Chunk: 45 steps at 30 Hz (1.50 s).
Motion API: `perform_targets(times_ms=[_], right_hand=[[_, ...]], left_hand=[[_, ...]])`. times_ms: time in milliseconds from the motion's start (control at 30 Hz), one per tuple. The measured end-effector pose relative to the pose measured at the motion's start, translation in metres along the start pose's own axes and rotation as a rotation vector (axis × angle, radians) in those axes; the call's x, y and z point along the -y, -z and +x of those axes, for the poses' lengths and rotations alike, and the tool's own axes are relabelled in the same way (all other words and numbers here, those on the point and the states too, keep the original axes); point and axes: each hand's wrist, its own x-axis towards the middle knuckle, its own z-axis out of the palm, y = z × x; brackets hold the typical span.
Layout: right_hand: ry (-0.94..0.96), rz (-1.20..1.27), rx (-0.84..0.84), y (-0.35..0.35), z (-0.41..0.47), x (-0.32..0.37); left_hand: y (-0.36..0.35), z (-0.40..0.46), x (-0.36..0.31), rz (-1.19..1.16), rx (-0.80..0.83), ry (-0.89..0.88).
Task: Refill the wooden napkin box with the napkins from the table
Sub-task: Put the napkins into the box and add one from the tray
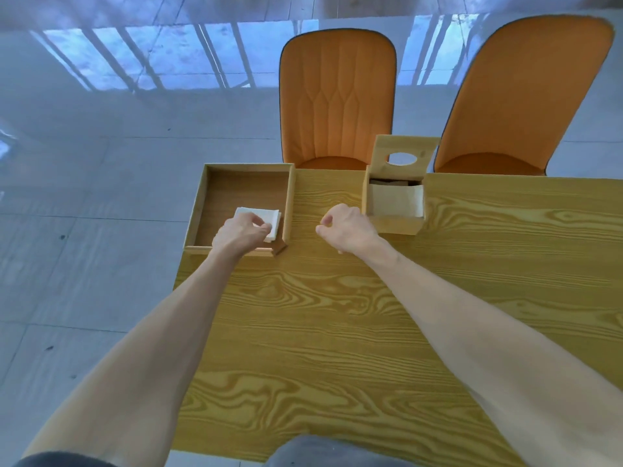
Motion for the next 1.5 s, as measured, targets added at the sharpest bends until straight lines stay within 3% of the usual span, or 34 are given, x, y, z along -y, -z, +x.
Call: perform_targets(times_ms=[133, 333, 700, 933, 1200, 1500], right_hand=[[-0.039, 0.162, 0.027, -0.023, 0.015, 0.042], [-0.102, 0.331, 0.149, -0.056, 0.041, 0.089], [-0.164, 0.352, 0.24, -0.075, 0.057, 0.107], [-0.193, 0.384, 0.201, -0.071, 0.056, 0.102], [-0.119, 0.374, 0.112, -0.083, 0.059, 0.095], [-0.039, 0.249, -0.134, -0.085, 0.059, 0.083]], left_hand=[[0.018, 0.019, 0.025, -0.011, -0.075, 0.008], [0.025, 0.051, 0.042, -0.155, -0.047, 0.057], [0.016, 0.089, 0.044, -0.199, -0.008, 0.124], [0.015, 0.109, 0.058, -0.49, 0.101, 0.327], [0.017, 0.099, 0.07, -0.573, 0.238, 0.174], [0.03, 0.084, 0.088, -0.621, 0.337, -0.081]])
